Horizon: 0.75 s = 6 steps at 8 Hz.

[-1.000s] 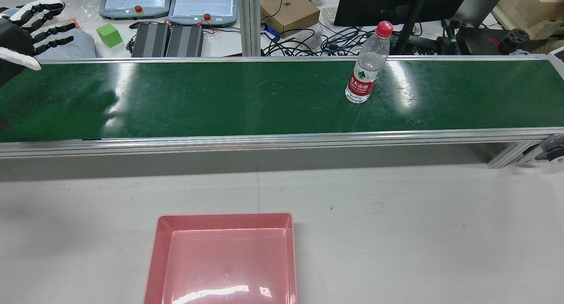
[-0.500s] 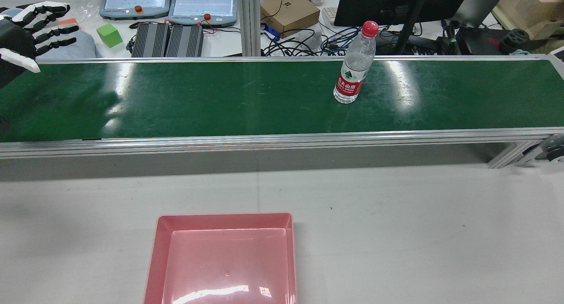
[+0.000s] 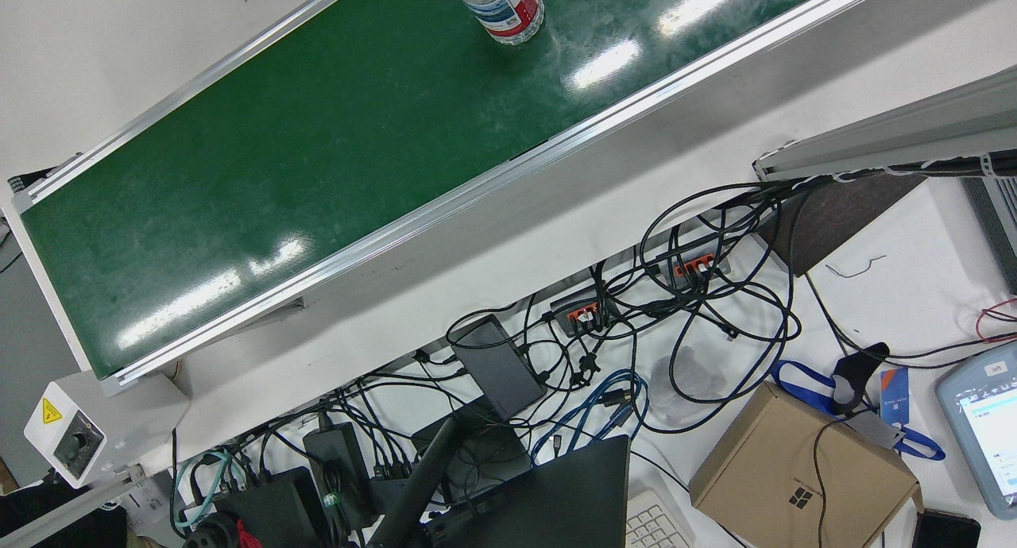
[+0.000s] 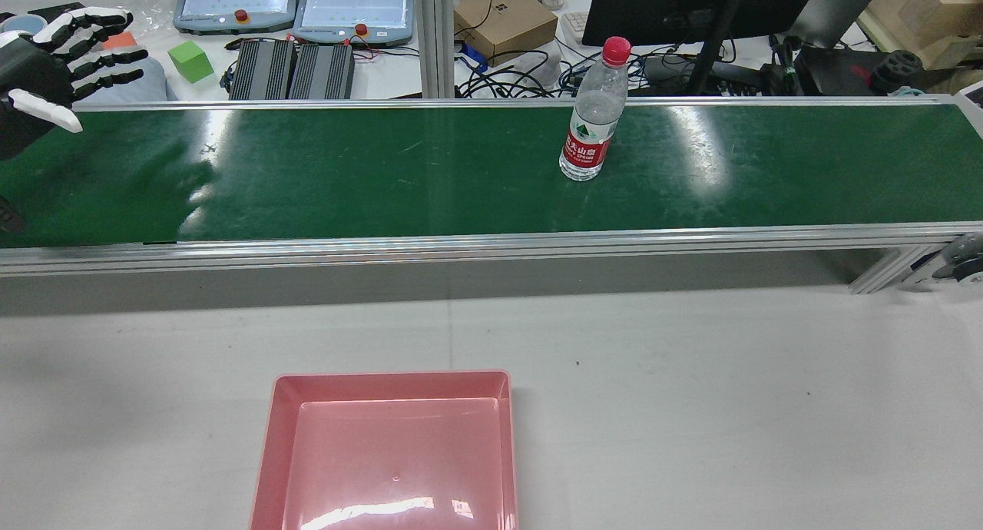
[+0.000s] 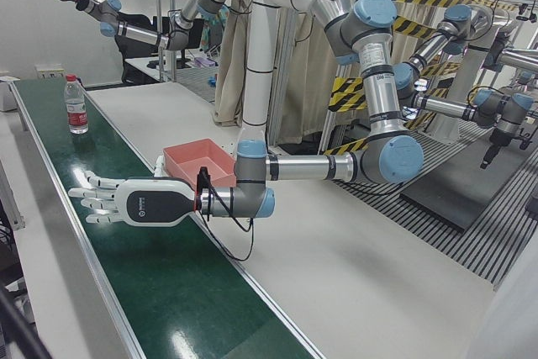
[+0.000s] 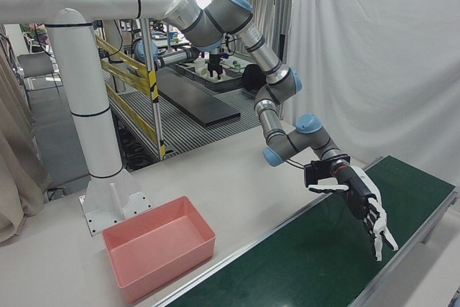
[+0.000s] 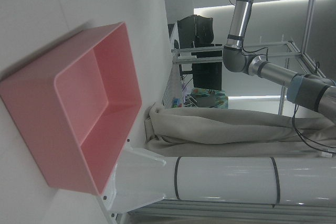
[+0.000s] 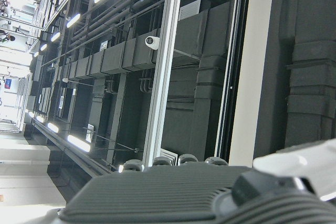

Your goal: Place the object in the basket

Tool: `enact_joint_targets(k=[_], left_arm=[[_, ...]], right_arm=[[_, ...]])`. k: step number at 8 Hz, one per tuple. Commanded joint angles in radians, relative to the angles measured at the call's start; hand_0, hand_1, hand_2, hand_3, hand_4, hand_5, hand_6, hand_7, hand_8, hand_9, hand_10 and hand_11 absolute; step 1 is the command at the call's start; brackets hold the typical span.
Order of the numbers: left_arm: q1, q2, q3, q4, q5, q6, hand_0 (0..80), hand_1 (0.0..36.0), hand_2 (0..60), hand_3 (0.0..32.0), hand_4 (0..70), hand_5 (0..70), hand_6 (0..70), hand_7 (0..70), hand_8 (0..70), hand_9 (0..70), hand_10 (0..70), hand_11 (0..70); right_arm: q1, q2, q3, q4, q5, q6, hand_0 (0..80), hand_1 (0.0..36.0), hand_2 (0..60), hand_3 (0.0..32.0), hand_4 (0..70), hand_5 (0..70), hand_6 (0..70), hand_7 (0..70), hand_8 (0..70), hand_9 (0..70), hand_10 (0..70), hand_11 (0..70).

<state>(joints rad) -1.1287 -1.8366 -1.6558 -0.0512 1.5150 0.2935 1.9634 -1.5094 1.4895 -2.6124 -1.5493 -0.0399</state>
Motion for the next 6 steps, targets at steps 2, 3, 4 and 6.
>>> enact_joint_targets(k=[2, 3, 4, 6], left_arm=[[0.0, 0.0, 0.027, -0.01, -0.004, 0.007, 56.8, 9.1, 0.0, 11.4, 2.2, 30.4, 6.6, 4.3, 12.8, 14.3, 7.8, 12.9], [0.001, 0.0, 0.027, -0.001, -0.004, 0.009, 56.7, 8.8, 0.0, 12.4, 0.0, 29.8, 5.5, 3.5, 10.9, 13.1, 7.6, 12.7], [0.001, -0.001, 0.027, 0.005, -0.004, 0.009, 56.9, 9.2, 0.0, 11.8, 0.0, 30.5, 5.9, 3.7, 11.0, 13.2, 7.6, 12.7], [0.001, -0.006, 0.025, 0.005, -0.004, 0.007, 57.3, 9.6, 0.0, 11.4, 0.1, 30.2, 5.8, 3.8, 11.1, 13.3, 7.5, 12.7]], right_arm=[[0.0, 0.0, 0.002, 0.0, 0.0, 0.0, 0.0, 0.0, 0.0, 0.0, 0.0, 0.0, 0.0, 0.0, 0.0, 0.0, 0.0, 0.0], [0.0, 0.0, 0.002, 0.0, 0.0, 0.0, 0.0, 0.0, 0.0, 0.0, 0.0, 0.0, 0.0, 0.0, 0.0, 0.0, 0.0, 0.0], [0.0, 0.0, 0.0, 0.0, 0.0, 0.0, 0.0, 0.0, 0.0, 0.0, 0.0, 0.0, 0.0, 0.0, 0.0, 0.0, 0.0, 0.0], [0.0, 0.0, 0.0, 0.0, 0.0, 0.0, 0.0, 0.0, 0.0, 0.0, 0.0, 0.0, 0.0, 0.0, 0.0, 0.0, 0.0, 0.0]])
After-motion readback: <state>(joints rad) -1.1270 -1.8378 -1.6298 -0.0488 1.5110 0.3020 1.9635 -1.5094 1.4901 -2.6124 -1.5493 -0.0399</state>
